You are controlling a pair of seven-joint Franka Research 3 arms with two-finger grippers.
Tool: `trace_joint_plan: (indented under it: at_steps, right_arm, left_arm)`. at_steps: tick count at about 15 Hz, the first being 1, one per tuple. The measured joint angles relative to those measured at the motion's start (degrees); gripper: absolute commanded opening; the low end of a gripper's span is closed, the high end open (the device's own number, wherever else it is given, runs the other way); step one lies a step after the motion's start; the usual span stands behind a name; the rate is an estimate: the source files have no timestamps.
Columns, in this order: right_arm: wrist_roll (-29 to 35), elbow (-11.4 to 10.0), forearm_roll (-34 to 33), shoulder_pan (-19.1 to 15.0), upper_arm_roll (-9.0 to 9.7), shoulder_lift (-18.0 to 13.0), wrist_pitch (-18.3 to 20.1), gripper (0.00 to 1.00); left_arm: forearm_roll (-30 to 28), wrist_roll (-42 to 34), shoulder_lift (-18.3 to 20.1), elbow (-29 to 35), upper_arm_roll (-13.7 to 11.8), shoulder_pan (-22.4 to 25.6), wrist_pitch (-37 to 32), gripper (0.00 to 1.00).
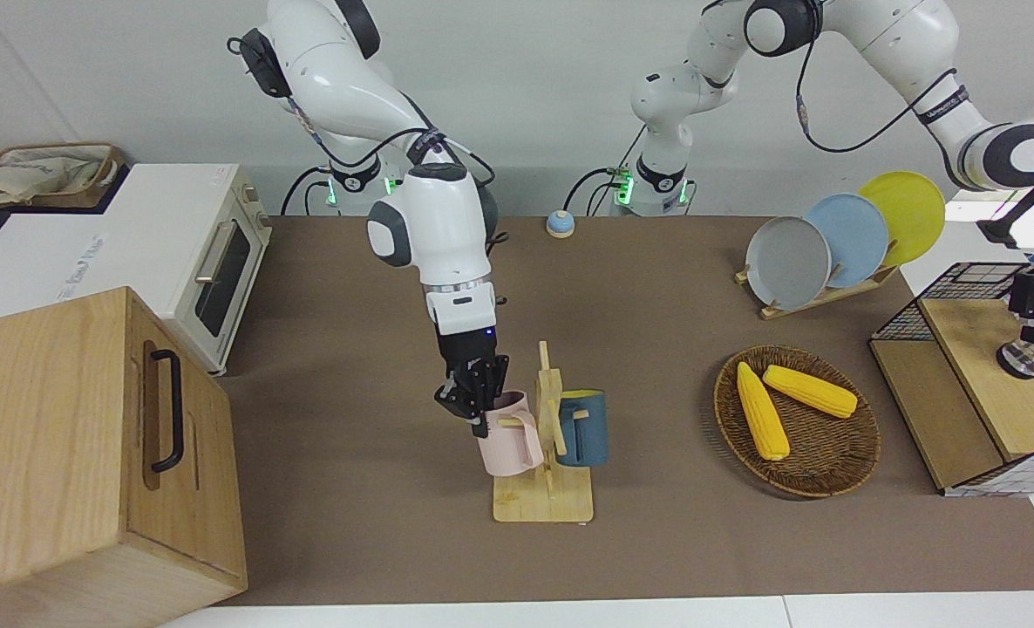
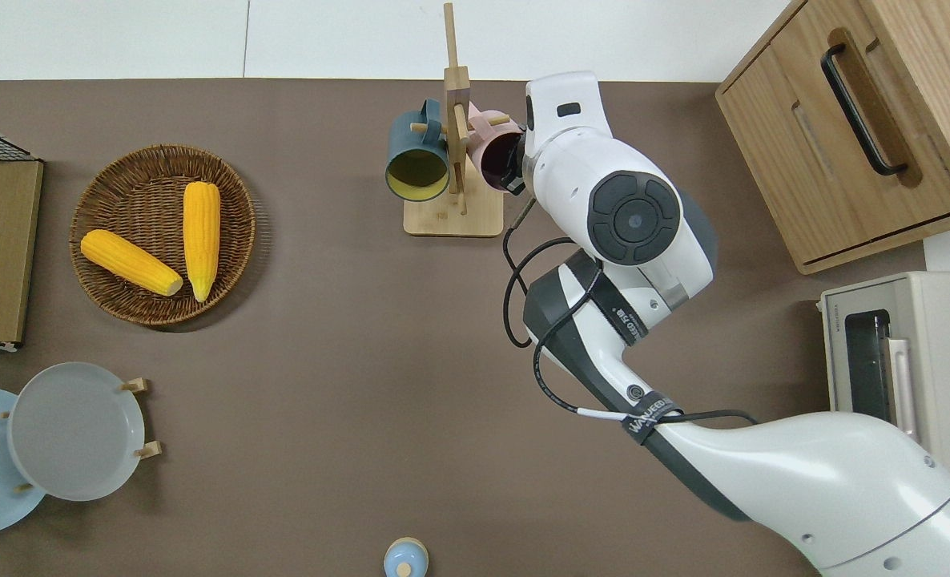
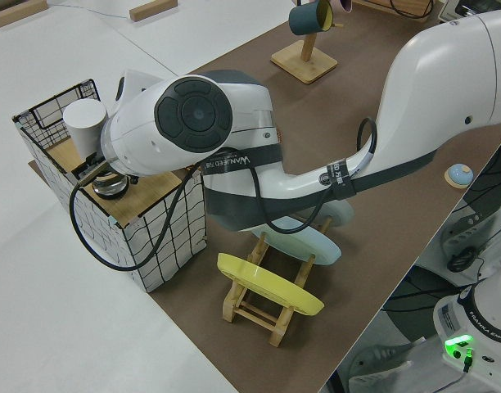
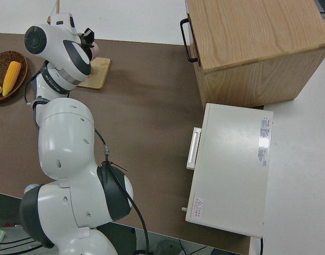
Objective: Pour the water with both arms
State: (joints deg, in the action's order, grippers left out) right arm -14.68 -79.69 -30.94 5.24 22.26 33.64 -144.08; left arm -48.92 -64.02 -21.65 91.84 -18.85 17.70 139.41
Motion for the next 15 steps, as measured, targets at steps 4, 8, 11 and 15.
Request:
trace_joint_plan:
  at_steps: [4, 8, 11, 15]
  right_arm:
    - [0.01, 0.08, 0.0, 0.05, -0.01, 0.03, 0.02, 0.031]
    - [0.07, 0.08, 0.0, 0.12, -0.02, 0.04, 0.02, 0.027]
    - [0.29, 0.08, 0.0, 0.14, -0.02, 0.04, 0.03, 0.027]
    - [0.42, 0.16, 0.0, 0.02, -0.38, 0.04, 0.03, 0.027]
  left_arm:
    - [-0.14, 0.0, -0.04, -0.02, -0.01, 0.01, 0.24, 0.17]
    - [-0.18, 0.01, -0.04, -0.02, -0.02, 0.01, 0.24, 0.0]
    - [-0.19, 0.21, -0.05, -0.03, -0.03, 0.02, 0.25, 0.0]
    - [-0.19, 0.81, -0.05, -0.07, -0.04, 0.02, 0.26, 0.0]
